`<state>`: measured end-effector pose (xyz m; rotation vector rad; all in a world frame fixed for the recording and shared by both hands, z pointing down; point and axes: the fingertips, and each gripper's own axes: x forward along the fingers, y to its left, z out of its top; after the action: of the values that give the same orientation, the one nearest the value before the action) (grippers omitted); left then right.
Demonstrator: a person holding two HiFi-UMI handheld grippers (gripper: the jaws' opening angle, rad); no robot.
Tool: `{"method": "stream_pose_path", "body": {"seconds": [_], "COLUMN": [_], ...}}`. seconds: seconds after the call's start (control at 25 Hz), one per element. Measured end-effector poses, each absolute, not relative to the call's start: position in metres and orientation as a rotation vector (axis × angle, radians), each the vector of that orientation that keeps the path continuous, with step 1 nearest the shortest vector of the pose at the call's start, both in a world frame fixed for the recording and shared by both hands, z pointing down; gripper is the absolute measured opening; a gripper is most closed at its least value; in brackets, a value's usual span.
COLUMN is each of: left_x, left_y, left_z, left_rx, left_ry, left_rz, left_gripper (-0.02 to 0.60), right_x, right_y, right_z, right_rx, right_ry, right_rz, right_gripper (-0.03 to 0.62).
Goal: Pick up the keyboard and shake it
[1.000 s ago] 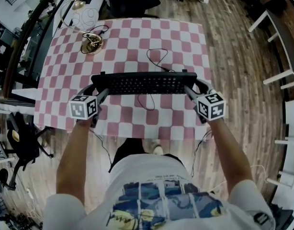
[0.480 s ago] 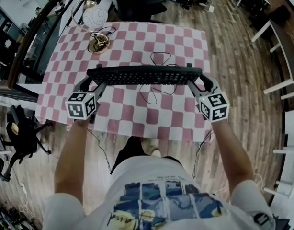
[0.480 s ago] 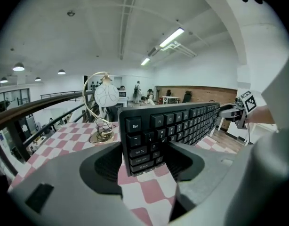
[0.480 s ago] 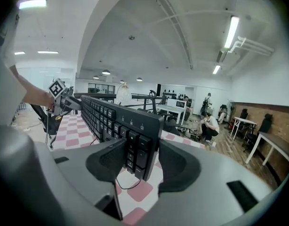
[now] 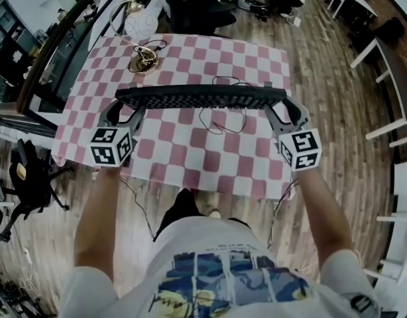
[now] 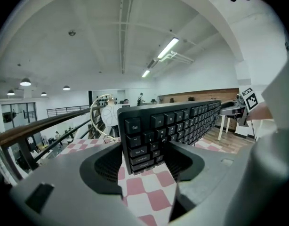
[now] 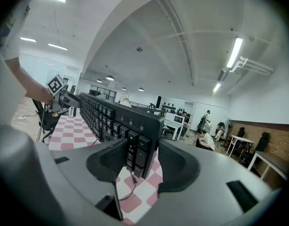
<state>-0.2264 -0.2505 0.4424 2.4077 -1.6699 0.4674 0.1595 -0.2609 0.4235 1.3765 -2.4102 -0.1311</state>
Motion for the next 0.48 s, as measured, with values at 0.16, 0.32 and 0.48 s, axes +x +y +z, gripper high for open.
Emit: {"method": "stream_pose_path", "body": {"seconds": [0.16, 0.32, 0.48], "left_x": [-0.228, -0.229, -0.230], "left_y": [-0.248, -0.244, -0.237], "left_z": [0.419, 0.396, 0.377], "left_rx": [2.440, 2.467, 2.487], "left_ry": [-1.735, -1.791, -1.853], "left_rz": [0.449, 0.421, 0.404], "left_gripper": [0.273, 0.272, 0.265], "right_x": [0.159, 0.159, 0.158], "right_y": [-0.261, -0.258, -0.256], "right_z": [0.402, 0.384, 0.364], "right_rx": [1.398, 1.426, 1.440], "right_ry": [-2.423, -2.415, -2.426], "right_rz": [-0.224, -0.252, -0.332], "right_gripper": [0.199, 0.199, 0.201]}}
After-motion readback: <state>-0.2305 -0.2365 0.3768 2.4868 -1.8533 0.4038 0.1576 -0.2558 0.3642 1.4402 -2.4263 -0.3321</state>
